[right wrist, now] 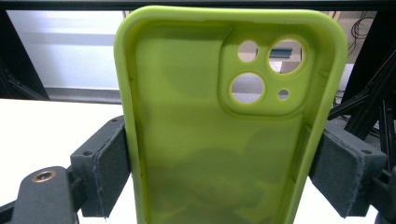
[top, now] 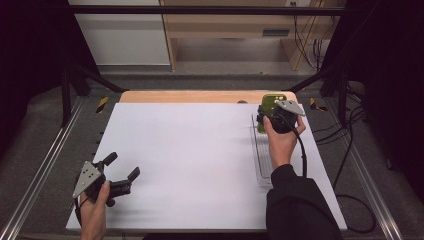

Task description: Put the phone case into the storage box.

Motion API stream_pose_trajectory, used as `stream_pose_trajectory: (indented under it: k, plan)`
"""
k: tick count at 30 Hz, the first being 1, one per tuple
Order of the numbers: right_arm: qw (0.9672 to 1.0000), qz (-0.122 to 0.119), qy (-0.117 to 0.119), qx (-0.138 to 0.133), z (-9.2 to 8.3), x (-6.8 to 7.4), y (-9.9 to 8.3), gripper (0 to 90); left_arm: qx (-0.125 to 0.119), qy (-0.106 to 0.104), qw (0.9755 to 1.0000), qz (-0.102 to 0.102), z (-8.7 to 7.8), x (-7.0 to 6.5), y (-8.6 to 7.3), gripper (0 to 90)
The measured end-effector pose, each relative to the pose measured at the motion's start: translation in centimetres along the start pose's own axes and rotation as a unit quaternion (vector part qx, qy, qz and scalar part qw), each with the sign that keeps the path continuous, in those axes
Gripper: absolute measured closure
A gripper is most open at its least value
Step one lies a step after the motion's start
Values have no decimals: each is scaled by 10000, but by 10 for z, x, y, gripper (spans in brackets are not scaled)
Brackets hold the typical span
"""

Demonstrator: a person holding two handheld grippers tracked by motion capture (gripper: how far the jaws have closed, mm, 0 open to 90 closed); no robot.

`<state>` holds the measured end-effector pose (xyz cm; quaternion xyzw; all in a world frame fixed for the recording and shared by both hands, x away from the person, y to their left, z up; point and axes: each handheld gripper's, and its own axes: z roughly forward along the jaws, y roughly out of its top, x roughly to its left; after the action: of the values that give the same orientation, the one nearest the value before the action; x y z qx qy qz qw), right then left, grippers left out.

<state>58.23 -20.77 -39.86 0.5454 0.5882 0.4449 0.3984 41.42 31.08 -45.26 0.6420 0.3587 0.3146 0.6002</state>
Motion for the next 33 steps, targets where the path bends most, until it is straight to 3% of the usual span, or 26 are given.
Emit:
stream_pose_trajectory:
  k: [8,33]
  plan:
    - [10000,-80,1,36,1,4,-1,155,8,-8,10000,-3,0,0,0,7]
    - [9998,-25,-151,147,18,5,-12,155,31,-22,10000,22,1,0,0,7]
